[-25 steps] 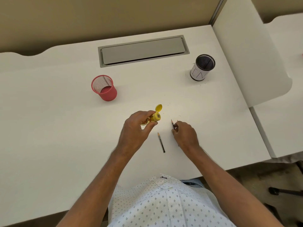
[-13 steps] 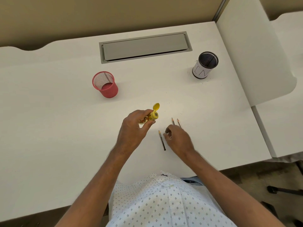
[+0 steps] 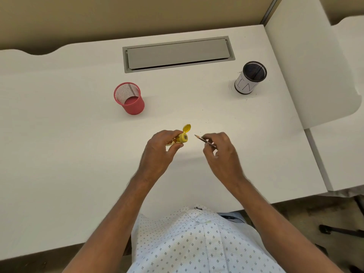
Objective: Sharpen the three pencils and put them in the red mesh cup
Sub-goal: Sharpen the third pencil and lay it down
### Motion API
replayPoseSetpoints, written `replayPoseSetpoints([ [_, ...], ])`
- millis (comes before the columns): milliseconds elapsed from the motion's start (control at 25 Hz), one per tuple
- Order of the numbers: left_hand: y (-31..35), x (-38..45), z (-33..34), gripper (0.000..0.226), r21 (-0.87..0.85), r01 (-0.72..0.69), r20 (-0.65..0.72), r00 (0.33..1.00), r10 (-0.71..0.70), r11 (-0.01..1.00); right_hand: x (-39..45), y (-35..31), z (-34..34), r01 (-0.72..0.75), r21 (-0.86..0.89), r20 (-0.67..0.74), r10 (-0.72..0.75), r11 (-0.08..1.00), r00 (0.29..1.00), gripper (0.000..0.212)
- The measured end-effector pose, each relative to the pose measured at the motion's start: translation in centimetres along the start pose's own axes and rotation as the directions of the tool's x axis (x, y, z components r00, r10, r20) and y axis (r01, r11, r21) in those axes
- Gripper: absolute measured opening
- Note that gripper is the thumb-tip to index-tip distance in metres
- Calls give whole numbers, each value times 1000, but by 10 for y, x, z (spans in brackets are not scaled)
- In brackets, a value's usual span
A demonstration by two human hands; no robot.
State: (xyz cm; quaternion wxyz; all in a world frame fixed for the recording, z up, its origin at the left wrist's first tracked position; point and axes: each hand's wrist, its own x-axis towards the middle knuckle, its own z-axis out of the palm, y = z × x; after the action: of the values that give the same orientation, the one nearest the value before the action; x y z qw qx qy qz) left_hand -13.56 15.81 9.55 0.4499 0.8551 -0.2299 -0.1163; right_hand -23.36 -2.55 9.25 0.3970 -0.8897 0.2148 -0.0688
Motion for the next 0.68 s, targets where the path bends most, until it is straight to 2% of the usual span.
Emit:
replayPoseSetpoints([
  [120, -2, 1, 3, 35, -1, -7, 14, 1000, 7, 1000, 1, -23, -22, 210, -168, -26, -217, 963, 976, 25],
  [280, 0, 1, 6, 36, 8, -24, 18, 1000, 23, 1000, 3, -35, -28, 275, -348, 40, -279, 896, 959, 25],
  [440, 1, 4, 0, 38, 37, -15, 26, 1000, 14, 999, 5, -35, -33, 320, -370, 71, -317, 872, 946, 24],
  [600, 7, 4, 1, 38, 113, -73, 111, 992, 61, 991, 6, -36, -32, 396, -351, 167, -360, 849, 918, 23],
  [680, 11, 5, 2, 39, 134, -78, 108, 992, 63, 988, 7, -35, -34, 410, -335, 196, -363, 848, 911, 18],
])
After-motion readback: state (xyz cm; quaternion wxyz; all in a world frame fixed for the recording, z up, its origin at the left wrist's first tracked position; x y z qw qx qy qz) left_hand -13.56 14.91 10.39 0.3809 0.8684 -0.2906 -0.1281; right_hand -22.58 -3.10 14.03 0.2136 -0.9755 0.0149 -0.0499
